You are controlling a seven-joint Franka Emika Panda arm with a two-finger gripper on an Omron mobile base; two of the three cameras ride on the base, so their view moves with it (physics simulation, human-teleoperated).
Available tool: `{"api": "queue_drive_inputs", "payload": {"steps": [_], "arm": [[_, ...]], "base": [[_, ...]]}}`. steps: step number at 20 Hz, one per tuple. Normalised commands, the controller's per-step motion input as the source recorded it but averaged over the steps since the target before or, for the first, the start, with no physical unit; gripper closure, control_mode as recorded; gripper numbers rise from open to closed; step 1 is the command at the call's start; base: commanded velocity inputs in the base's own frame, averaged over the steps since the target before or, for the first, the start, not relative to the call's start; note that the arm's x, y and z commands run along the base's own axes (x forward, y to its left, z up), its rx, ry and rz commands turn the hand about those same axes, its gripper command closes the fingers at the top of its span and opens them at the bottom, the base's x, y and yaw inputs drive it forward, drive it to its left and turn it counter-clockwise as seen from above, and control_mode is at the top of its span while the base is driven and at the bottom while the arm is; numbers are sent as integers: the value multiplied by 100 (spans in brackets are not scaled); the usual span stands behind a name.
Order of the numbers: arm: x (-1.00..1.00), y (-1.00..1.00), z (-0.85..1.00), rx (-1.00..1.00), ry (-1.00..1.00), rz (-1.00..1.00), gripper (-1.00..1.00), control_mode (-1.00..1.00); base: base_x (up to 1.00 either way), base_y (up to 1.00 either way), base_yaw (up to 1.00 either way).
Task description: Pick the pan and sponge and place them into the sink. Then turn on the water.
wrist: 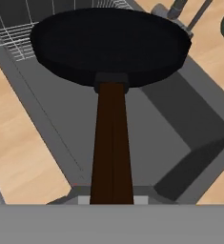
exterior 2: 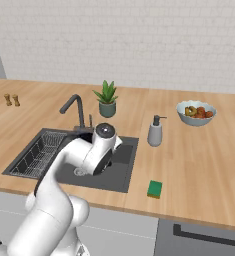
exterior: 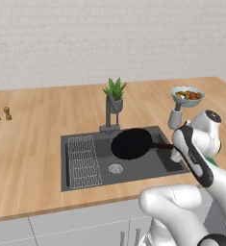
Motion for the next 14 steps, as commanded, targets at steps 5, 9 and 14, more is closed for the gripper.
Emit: {"api": "queue_drive_inputs", "payload": {"steps": [5, 9, 14], "arm": [[52, 10, -67, 0, 0, 15, 100, -100], [62, 0, -57, 1, 5, 8, 100, -100], [62, 0, -42, 1, 19, 1, 100, -100]], "base": [[0, 0, 0], [0, 0, 0], [0, 0, 0]]}}
